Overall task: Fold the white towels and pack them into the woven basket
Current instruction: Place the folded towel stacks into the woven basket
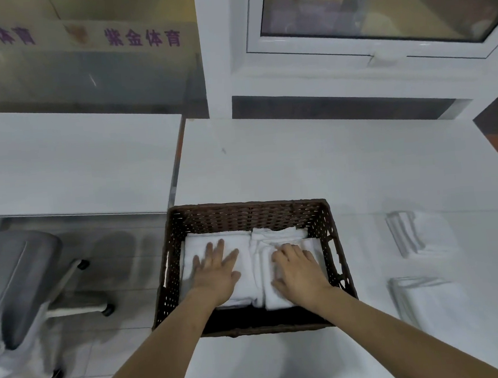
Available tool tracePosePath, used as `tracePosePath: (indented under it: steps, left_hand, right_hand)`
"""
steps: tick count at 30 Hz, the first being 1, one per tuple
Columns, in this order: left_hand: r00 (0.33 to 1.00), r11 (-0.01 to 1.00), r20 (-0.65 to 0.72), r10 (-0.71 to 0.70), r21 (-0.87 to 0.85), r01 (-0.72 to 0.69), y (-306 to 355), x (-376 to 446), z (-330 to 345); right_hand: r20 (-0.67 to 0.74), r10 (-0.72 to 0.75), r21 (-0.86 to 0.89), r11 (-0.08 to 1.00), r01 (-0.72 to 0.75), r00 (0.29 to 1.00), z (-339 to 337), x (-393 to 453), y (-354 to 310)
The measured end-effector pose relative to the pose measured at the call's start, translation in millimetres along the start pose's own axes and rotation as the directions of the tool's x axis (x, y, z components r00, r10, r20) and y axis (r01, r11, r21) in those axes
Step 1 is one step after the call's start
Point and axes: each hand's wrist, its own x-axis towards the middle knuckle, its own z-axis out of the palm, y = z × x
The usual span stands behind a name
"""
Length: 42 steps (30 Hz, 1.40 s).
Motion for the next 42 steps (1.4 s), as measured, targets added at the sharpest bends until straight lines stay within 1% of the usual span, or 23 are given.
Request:
tracePosePath:
  steps: [2,4,6,11,17,21,30,32,35,36,39,42]
  left_hand:
    - [0.997,0.999,0.075,0.004,-0.037,-0.002,-5.7,4.9,7.6]
    - [0.993,0.999,0.116,0.010,-0.041,-0.005,-9.0,8.7,12.3]
    - [0.990,0.999,0.141,0.011,-0.043,-0.005,-10.5,11.0,13.8]
    - [0.985,1.000,0.173,0.005,-0.022,-0.001,-12.9,12.5,16.9]
    - [0.984,1.000,0.180,-0.009,-0.007,0.010,-12.7,16.1,18.9]
    - [0.987,1.000,0.160,-0.018,0.004,0.017,-11.9,20.8,21.4]
    - [0.987,0.999,0.159,-0.030,-0.013,0.032,-10.3,17.7,20.1]
    - [0.986,0.999,0.163,-0.032,-0.013,0.034,-9.6,17.9,20.3]
    - [0.986,0.999,0.164,-0.033,-0.012,0.036,-10.5,18.4,19.9]
    - [0.986,0.999,0.163,-0.032,-0.012,0.035,-10.7,18.4,20.0]
    - [0.988,0.999,0.154,-0.030,-0.007,0.031,-9.8,17.7,21.8]
    - [0.990,1.000,0.141,-0.030,-0.004,0.031,-8.5,16.8,24.2]
  right_hand:
    - [0.163,-0.033,0.036,0.999,0.027,0.986,3.8,-0.7,1.8]
    - [0.290,-0.030,0.060,0.998,0.013,0.957,11.9,2.5,4.6]
    - [0.336,-0.019,0.047,0.999,0.003,0.942,20.1,9.7,8.1]
    - [0.371,0.058,0.037,0.996,-0.077,0.927,25.5,41.4,11.1]
    - [0.343,0.114,0.088,0.984,-0.152,0.932,38.5,65.4,14.3]
    - [0.311,0.110,0.117,0.981,-0.153,0.944,46.9,76.0,19.9]
    - [0.315,0.114,0.094,0.984,-0.151,0.942,36.9,75.6,18.4]
    - [0.290,0.114,0.110,0.982,-0.152,0.950,37.2,68.5,17.5]
    - [0.165,0.094,0.101,0.989,-0.112,0.982,40.3,57.4,12.7]
    - [0.142,0.092,0.101,0.989,-0.107,0.986,42.3,54.0,11.2]
    - [0.152,0.107,0.118,0.985,-0.126,0.982,50.1,49.3,11.6]
    - [0.144,0.120,0.094,0.986,-0.134,0.982,58.9,52.5,13.7]
